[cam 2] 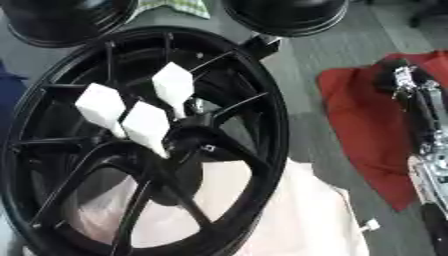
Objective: Pull the pin out of the wheel hub.
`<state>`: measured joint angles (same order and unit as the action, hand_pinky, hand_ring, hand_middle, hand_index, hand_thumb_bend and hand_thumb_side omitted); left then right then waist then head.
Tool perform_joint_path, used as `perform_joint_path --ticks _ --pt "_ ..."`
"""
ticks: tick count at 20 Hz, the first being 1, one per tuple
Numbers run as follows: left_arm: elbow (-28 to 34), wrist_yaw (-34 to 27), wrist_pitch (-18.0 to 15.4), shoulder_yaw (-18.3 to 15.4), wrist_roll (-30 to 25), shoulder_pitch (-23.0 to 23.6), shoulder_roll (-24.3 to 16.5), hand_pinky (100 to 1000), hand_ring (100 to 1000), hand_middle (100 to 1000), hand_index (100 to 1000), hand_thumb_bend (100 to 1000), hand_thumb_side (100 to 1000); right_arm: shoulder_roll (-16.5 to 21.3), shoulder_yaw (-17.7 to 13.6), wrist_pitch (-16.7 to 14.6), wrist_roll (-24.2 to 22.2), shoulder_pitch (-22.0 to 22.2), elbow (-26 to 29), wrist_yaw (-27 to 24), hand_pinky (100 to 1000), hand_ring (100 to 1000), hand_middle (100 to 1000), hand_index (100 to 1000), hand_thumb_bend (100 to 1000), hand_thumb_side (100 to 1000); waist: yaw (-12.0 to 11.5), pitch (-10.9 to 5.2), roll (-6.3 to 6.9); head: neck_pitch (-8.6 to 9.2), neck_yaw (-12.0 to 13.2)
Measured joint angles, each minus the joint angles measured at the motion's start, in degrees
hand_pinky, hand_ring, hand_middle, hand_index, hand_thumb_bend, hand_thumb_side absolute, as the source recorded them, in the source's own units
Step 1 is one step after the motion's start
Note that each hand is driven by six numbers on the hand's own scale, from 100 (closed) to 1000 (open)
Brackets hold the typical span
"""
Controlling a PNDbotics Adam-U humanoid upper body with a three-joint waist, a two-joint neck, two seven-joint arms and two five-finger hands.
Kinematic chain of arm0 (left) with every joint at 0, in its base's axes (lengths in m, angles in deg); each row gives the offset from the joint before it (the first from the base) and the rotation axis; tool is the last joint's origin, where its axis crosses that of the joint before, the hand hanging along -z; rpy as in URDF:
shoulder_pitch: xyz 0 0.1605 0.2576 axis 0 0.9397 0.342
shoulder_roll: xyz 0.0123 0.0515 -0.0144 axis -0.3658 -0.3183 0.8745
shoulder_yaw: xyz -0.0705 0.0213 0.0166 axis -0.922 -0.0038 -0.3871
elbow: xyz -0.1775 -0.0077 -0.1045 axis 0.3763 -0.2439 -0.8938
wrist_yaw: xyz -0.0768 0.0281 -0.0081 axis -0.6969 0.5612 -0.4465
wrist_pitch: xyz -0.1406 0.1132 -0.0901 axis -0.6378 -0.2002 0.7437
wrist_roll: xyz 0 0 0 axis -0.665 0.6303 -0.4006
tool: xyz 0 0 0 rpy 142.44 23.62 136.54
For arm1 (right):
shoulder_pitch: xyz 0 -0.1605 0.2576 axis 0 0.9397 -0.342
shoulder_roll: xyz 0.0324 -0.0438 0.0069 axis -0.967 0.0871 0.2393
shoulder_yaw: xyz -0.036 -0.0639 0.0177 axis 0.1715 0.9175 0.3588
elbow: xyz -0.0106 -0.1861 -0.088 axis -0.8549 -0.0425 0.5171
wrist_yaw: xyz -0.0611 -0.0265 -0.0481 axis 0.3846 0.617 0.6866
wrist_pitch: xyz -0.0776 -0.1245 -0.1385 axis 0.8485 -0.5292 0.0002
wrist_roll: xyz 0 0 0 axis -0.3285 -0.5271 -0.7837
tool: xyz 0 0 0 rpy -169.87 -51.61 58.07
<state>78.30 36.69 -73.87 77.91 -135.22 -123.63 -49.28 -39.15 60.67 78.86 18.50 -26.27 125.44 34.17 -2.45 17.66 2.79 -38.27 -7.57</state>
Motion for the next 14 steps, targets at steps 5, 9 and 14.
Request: perform_joint_path --ticks 5,9,14 --pt "-2.67 -0.01 2.19 3.92 -2.36 -5.87 5.18 782 746 667 794 590 433 -0.01 0.01 -0.02 -0.2 -0.01 -0.02 0.0 752 674 603 718 100 768 0.23 -0.03 0.31 -0.01 0.38" --pt "-4.85 0.1 2.82 5.52 -2.87 -7.99 7.91 780 749 672 794 588 419 -0.04 0.02 -0.08 -0.32 -0.04 -0.04 0.0 752 673 603 718 100 770 0.42 -0.03 0.5 -0.06 1.0" --pt "-7.65 0.49 3.0 7.25 -3.08 -9.56 10.97 777 757 689 804 600 379 -0.18 0.22 0.09 -0.56 -0.35 -0.15 0.0 751 670 602 718 100 771 1.05 -0.03 0.62 -0.17 2.0"
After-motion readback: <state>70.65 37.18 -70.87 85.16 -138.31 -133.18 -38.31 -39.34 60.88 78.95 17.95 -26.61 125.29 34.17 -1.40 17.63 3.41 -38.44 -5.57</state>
